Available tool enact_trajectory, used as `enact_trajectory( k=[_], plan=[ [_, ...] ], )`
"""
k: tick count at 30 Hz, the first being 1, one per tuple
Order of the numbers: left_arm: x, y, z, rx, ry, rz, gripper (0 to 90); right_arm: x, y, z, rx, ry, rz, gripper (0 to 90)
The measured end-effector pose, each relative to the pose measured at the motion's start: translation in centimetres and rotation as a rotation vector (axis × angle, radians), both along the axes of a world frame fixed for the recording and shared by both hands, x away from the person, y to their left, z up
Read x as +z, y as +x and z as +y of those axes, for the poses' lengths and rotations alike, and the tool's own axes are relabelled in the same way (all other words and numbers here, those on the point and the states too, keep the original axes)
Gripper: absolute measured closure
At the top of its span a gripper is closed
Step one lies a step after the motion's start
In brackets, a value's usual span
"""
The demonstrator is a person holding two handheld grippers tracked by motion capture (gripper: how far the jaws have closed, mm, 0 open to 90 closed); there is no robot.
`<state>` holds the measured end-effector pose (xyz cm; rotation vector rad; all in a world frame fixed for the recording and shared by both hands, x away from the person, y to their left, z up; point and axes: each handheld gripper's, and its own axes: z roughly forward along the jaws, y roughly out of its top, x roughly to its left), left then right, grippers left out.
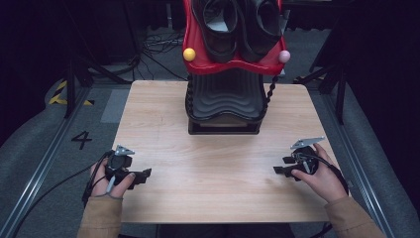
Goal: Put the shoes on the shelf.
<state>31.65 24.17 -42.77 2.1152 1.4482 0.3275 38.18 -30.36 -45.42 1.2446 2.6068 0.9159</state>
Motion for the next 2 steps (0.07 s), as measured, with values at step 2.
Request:
enact_trajectory(
  k=[2],
  plan=[
    [-0.22, 0.21, 0.07, -0.005, -0.001, 0.008, 21.6, 0.04, -0.05, -0.03, -0.003, 0.002, -0.008, 37.1]
  ],
)
